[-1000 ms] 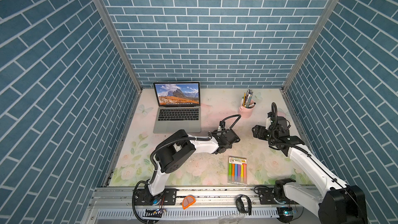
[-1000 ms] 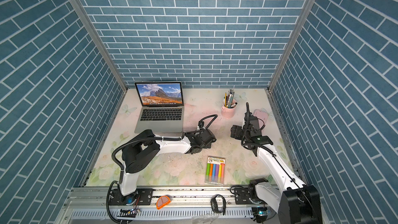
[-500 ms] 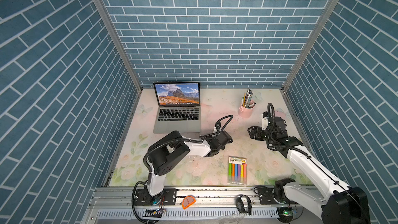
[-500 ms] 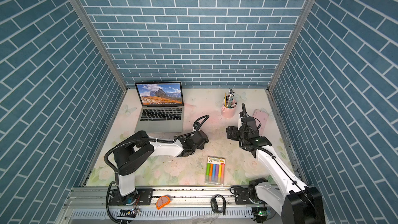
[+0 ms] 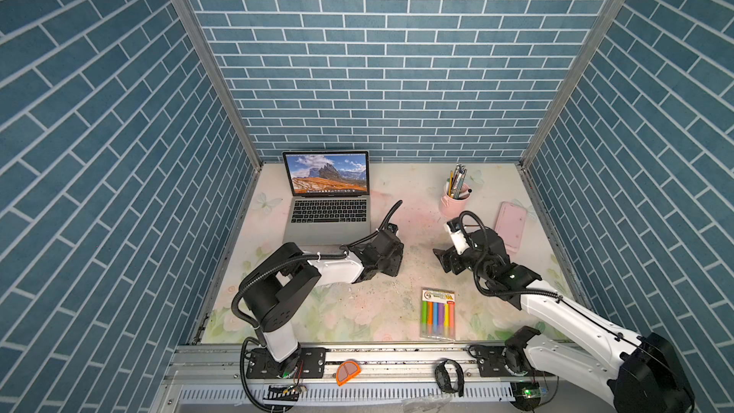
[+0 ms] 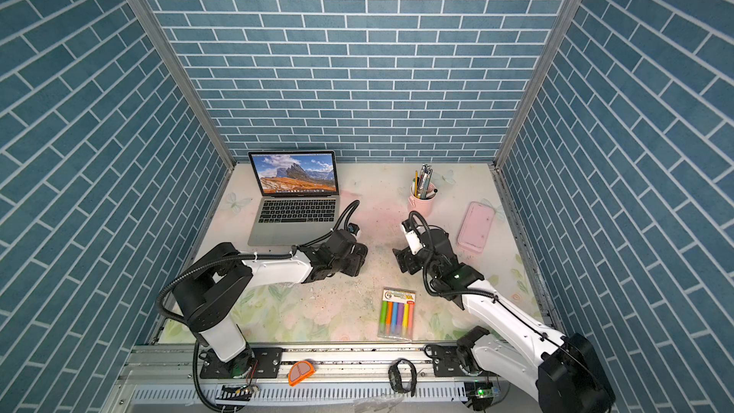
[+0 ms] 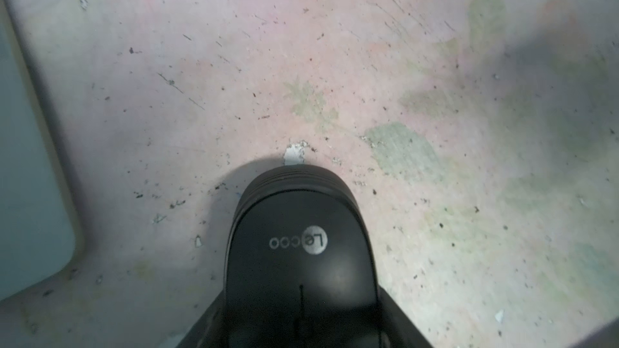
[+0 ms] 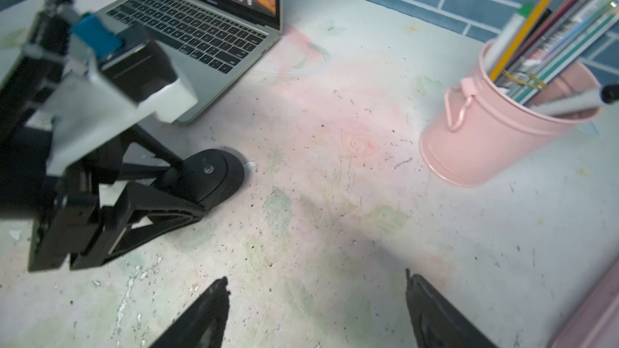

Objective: Insert the wireless mouse receiver into the laptop
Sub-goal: Pick up the mouse from the center of the board.

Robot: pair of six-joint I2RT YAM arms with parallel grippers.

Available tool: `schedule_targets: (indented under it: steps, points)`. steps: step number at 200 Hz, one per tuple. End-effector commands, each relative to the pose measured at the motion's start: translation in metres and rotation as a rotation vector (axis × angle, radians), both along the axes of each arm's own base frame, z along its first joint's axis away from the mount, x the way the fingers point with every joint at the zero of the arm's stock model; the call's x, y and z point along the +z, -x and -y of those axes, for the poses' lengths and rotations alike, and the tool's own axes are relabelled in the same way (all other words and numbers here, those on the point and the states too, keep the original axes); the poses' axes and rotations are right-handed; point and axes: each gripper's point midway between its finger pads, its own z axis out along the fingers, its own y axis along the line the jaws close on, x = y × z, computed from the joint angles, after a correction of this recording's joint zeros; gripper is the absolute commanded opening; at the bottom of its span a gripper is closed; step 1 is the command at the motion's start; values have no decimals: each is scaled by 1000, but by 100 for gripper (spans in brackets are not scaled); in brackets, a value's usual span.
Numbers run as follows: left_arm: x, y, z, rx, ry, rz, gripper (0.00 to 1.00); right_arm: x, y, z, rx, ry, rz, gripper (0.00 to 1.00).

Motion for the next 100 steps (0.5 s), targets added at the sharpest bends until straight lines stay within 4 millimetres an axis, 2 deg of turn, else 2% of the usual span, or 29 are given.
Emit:
schedule_targets:
  steps: [1,62,100]
  points:
    - [2,22,-2,-159,-4,-108,47,12,-3,-16,130,108,200,85]
    - [23,53,-22,-334,-110,-261,47,-12,25,-54,396,251,283,85]
    - [41,65,-28,-369,-132,-357,46,-12,30,-74,455,341,399,86]
